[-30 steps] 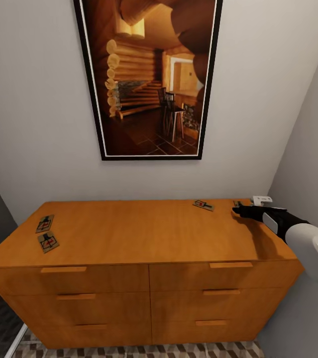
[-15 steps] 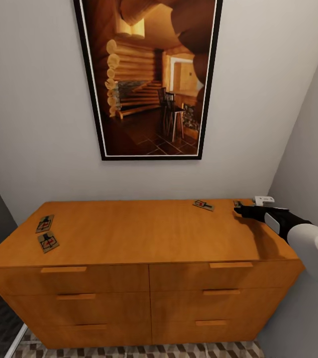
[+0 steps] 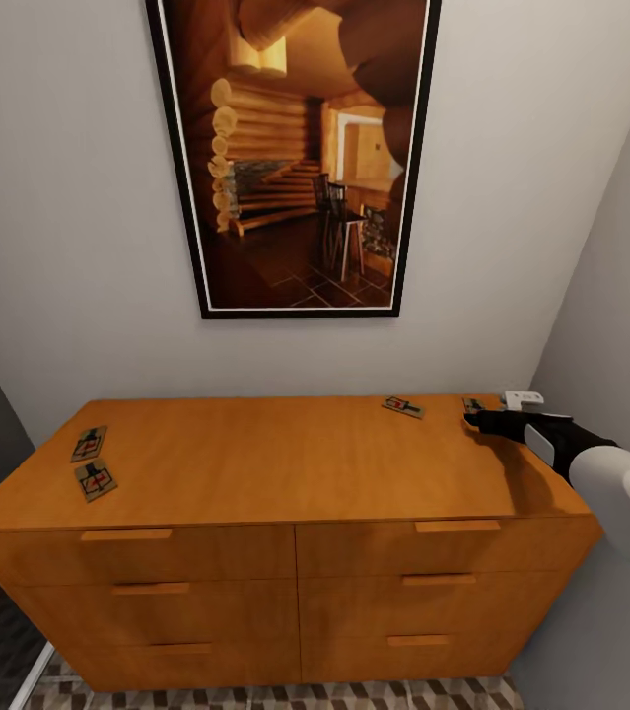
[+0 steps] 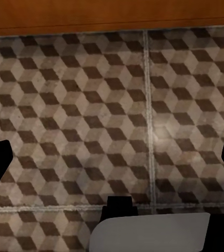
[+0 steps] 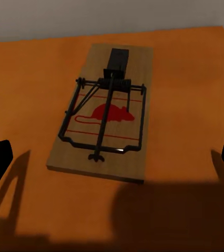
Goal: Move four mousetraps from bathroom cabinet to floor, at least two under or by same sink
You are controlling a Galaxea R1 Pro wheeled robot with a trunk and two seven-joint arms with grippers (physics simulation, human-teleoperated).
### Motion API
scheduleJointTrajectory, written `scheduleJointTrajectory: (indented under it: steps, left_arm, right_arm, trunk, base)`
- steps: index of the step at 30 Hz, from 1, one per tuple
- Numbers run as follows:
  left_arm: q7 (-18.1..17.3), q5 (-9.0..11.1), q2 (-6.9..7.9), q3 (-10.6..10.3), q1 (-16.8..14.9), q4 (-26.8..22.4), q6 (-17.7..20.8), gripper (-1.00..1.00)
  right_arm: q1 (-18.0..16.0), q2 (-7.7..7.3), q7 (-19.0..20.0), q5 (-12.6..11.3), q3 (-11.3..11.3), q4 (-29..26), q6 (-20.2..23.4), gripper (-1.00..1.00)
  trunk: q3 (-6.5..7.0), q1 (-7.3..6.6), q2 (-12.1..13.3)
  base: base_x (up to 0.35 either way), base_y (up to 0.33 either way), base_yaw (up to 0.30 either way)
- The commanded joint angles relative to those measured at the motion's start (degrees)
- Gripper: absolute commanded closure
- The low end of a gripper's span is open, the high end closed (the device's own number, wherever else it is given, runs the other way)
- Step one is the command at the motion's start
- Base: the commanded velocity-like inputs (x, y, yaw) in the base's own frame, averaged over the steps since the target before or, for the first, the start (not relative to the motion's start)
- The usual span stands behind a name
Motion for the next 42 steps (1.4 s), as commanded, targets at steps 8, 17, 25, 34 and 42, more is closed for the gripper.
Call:
scheduleJointTrajectory:
  steps: [8, 17, 25, 34, 42]
  left_arm:
    - [0.0, 0.0, 0.00, 0.0, 0.0, 0.0, -0.2, -1.00]
    - [0.0, 0.0, 0.00, 0.0, 0.0, 0.0, -0.2, -1.00]
    - [0.0, 0.0, 0.00, 0.0, 0.0, 0.0, -0.2, -1.00]
    - [0.0, 0.0, 0.00, 0.0, 0.0, 0.0, -0.2, -1.00]
    - [0.0, 0.0, 0.00, 0.0, 0.0, 0.0, -0.2, -1.00]
  right_arm:
    - [0.0, 0.02, 0.2, -0.1, -0.1, -0.1, 0.4, -1.00]
    - [0.0, 0.00, 0.2, 0.0, -0.1, -0.1, 0.4, -1.00]
    - [0.0, 0.04, 0.2, 0.0, -0.1, -0.1, 0.4, -1.00]
    - [0.3, 0.06, 0.2, 0.0, -0.1, -0.1, 0.4, -1.00]
    - [0.5, 0.07, 0.2, 0.0, 0.0, -0.1, 0.4, -1.00]
  trunk:
    - [-0.06, 0.00, 0.0]
    - [-0.06, 0.00, 0.0]
    - [-0.06, 0.00, 0.0]
    - [-0.08, 0.00, 0.0]
    - [-0.57, 0.00, 0.0]
  base:
    - [0.079, 0.000, 0.000]
    - [0.107, 0.000, 0.000]
    - [0.012, 0.000, 0.000]
    - [0.001, 0.000, 0.000]
    - [0.000, 0.000, 0.000]
